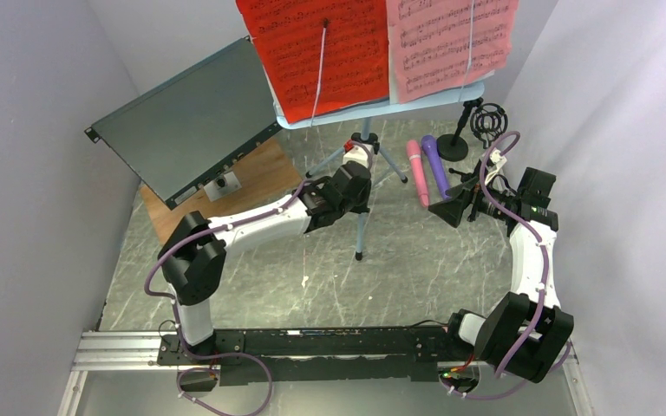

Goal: Pack up the instrument practice props
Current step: Move the music stand to the center of the board.

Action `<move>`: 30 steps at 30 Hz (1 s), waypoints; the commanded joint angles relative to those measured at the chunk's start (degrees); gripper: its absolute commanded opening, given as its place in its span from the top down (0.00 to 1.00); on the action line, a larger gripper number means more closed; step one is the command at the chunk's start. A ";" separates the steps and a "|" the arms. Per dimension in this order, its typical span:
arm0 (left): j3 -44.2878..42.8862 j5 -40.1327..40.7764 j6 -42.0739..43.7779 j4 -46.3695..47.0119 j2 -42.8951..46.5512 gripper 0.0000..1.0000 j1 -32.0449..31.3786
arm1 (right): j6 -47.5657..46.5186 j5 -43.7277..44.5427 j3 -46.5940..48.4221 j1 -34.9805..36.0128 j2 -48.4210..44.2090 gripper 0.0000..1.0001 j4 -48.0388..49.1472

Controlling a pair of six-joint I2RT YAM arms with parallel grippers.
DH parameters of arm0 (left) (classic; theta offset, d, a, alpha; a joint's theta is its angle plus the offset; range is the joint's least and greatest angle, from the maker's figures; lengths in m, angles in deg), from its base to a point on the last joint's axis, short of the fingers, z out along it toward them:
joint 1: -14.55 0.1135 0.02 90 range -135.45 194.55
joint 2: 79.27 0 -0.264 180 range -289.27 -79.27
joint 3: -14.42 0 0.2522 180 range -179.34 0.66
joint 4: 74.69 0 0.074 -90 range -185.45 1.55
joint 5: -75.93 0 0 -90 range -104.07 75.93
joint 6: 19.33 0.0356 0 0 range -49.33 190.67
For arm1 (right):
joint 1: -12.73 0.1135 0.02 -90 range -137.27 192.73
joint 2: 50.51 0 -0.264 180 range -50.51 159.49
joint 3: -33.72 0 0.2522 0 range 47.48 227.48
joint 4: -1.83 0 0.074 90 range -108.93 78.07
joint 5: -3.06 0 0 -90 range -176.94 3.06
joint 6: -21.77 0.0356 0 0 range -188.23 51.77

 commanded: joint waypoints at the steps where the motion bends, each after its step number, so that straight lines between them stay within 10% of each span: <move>1: 0.04 -1.63 -2.96 1.97 3.99 0.74 -0.91 | -1.56 -0.87 0.29 0.24 -0.18 0.04 0.65; 16: 16.13 -19.25 6.43 7.18 19.49 0.02 -0.79 | -2.29 -0.12 0.42 0.28 -0.09 0.04 0.04; 30: 38.95 -30.63 8.33 17.05 40.11 0.01 2.76 | -14.64 5.82 15.34 -1.31 -0.47 0.01 -18.01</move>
